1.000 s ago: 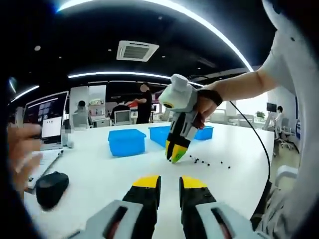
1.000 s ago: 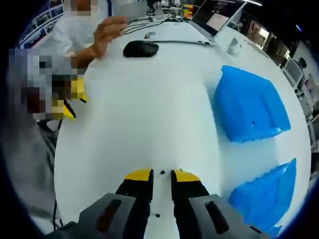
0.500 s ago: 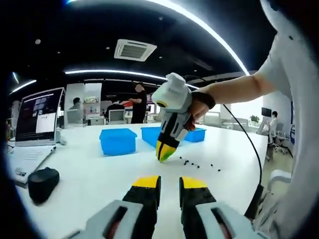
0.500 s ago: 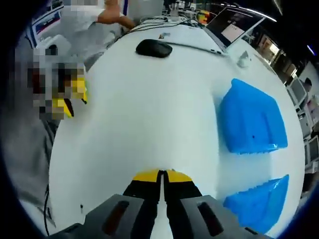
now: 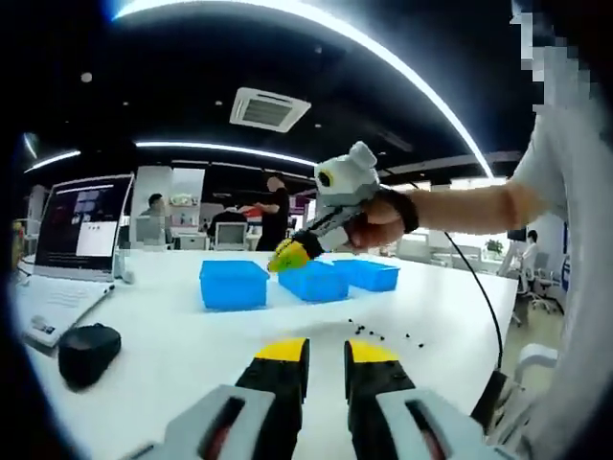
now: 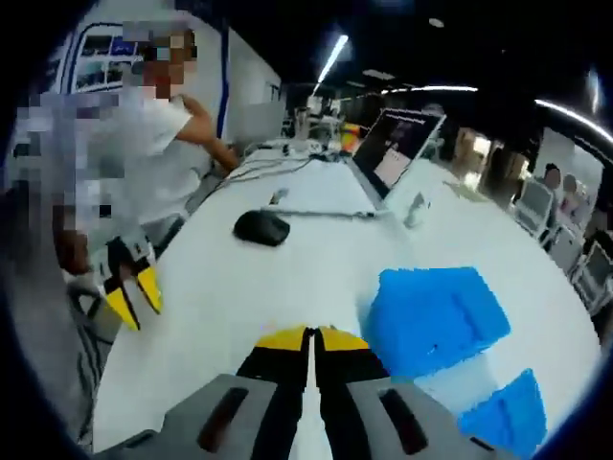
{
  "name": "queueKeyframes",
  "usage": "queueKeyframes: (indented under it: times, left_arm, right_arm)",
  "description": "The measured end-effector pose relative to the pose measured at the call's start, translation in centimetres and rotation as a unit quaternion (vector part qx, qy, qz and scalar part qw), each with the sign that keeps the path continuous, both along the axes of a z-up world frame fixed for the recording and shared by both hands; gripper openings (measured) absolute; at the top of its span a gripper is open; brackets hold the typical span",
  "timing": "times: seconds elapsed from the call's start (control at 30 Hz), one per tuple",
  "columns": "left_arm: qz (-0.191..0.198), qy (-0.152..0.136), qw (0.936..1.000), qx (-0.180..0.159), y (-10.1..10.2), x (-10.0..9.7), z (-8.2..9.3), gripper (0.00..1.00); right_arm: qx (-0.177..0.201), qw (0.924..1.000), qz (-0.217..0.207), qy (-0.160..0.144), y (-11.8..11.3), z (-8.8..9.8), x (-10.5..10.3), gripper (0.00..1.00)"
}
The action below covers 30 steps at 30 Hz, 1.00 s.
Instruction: Pick up the resistors one by one and place each resistor into its matching bin, sorting the parts by color and model until every resistor is separated into the correct bin for its type
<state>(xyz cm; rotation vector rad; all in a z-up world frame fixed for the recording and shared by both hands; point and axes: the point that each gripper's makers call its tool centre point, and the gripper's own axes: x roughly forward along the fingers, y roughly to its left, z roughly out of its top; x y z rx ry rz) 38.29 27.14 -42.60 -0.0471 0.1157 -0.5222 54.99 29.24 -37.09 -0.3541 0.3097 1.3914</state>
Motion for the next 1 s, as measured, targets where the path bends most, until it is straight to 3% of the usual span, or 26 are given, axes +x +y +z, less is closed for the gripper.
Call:
queueKeyframes:
  times: [0.07,0.13,0.27,0.47,0.6,0.9,1.0]
  left_arm:
    - [-0.008,-0.004,0.9999,0.006,-0.5,-0.1,-0.1,0.18]
    - [-0.011,-0.004,0.9999,0.002,-0.8,-0.2,0.0,0.18]
    - [-0.015,-0.006,0.9999,0.002,-1.0,-0.6,0.3,0.18]
    - [-0.01,-0.008,0.9999,-0.005,-0.6,-0.8,0.6,0.18]
    - [-0.006,-0.004,0.9999,-0.009,-0.5,-0.6,0.6,0.18]
    - [-0.008,-0.002,0.9998,-0.016,-0.8,-0.6,0.8,0.18]
    - [-0.006,0.002,0.9998,-0.017,-0.8,-0.5,0.6,0.18]
  right_arm:
    - [0.077,0.9959,-0.048,-0.007,0.6,2.4,2.5,0.06]
    - [0.099,0.9912,-0.083,-0.029,0.8,3.1,4.8,0.06]
    - [0.102,0.9878,-0.113,-0.033,1.2,2.3,7.8,0.06]
    - [0.093,0.9864,-0.132,-0.03,1.7,0.8,10.7,0.07]
    - [0.076,0.9863,-0.143,-0.034,2.0,-0.6,12.2,0.27]
    - [0.07,0.9879,-0.132,-0.043,1.4,-0.2,12.6,0.25]
    - [0.063,0.9901,-0.115,-0.049,0.9,0.5,11.4,0.24]
